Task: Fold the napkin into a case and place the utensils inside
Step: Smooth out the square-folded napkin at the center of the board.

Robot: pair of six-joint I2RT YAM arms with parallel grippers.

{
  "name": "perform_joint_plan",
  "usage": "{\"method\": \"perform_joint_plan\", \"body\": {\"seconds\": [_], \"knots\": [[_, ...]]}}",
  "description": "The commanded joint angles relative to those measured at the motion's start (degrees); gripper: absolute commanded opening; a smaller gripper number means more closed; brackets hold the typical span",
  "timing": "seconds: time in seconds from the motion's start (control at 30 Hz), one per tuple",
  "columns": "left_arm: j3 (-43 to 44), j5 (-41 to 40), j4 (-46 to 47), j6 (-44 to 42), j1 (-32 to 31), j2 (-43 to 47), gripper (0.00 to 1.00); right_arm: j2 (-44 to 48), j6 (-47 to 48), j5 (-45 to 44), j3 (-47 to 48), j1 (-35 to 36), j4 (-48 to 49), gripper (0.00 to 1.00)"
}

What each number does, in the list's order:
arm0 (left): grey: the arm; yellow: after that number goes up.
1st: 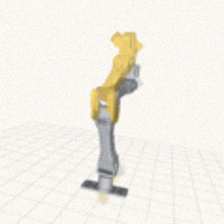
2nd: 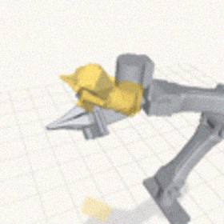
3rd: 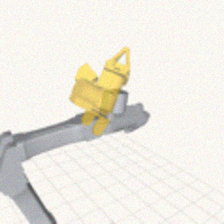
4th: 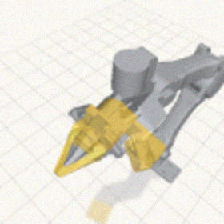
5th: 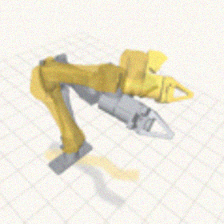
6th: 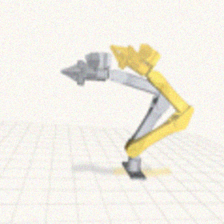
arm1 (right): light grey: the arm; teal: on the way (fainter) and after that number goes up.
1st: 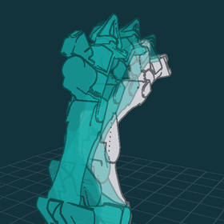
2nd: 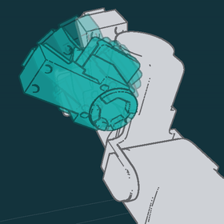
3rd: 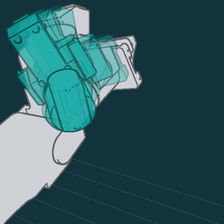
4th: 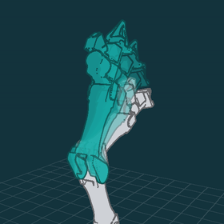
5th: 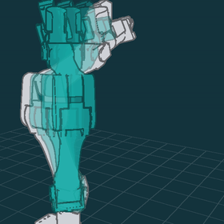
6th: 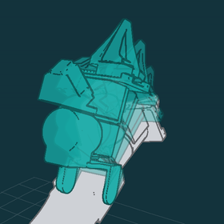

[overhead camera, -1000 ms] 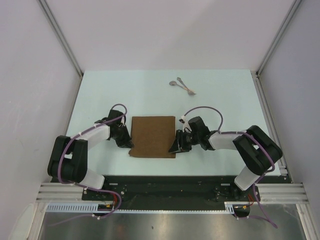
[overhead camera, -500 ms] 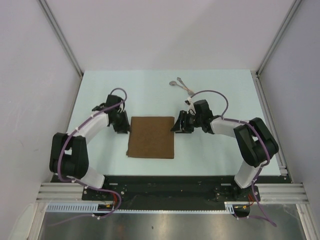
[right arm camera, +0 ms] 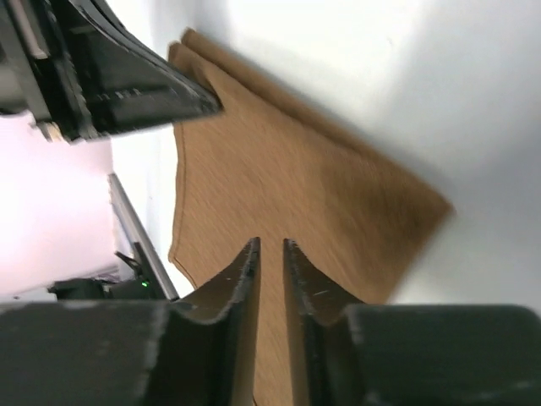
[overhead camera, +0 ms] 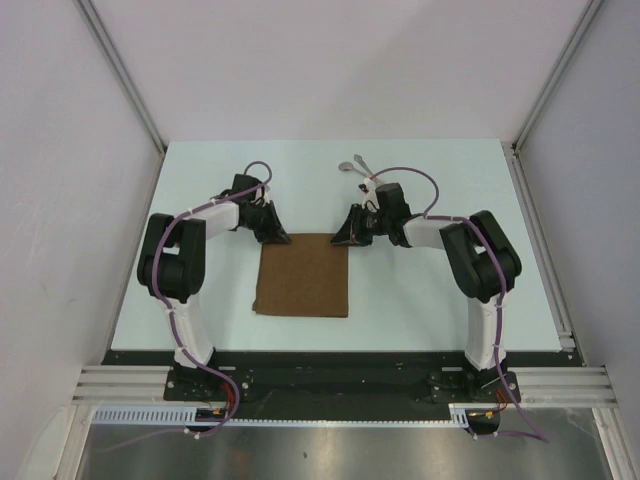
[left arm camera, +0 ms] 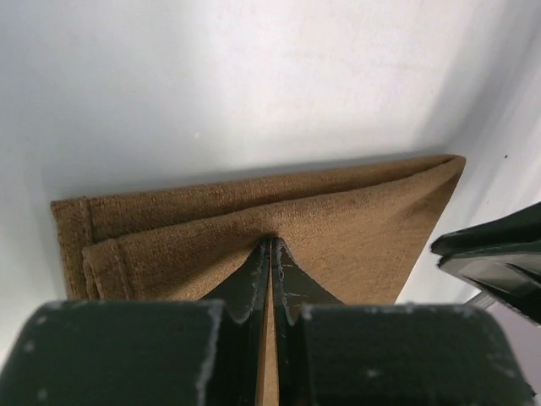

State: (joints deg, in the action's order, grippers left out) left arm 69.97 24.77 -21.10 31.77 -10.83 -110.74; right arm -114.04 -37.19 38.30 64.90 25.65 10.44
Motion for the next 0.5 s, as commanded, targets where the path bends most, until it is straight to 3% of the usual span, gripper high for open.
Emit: {"method": "perform_joint_plan", "body": {"seconds": [0.0,0.2,0.47], "knots": [[1.8,1.8,4.0,2.3,1.4,-0.4,0.05,-5.7,-5.5,5.1,6.4,2.1,8.0,0.17],[0.1,-0.2,5.4,2.2,4.1,-2.1,0.06,-13.7,-9.8,6.1,12.3,4.6,16.4,0.11],[-1.9,-1.5,7.5,2.3,6.0,-4.3,0.04,-22.2,-12.9,3.3,17.1,2.0,16.1,0.08]]}}
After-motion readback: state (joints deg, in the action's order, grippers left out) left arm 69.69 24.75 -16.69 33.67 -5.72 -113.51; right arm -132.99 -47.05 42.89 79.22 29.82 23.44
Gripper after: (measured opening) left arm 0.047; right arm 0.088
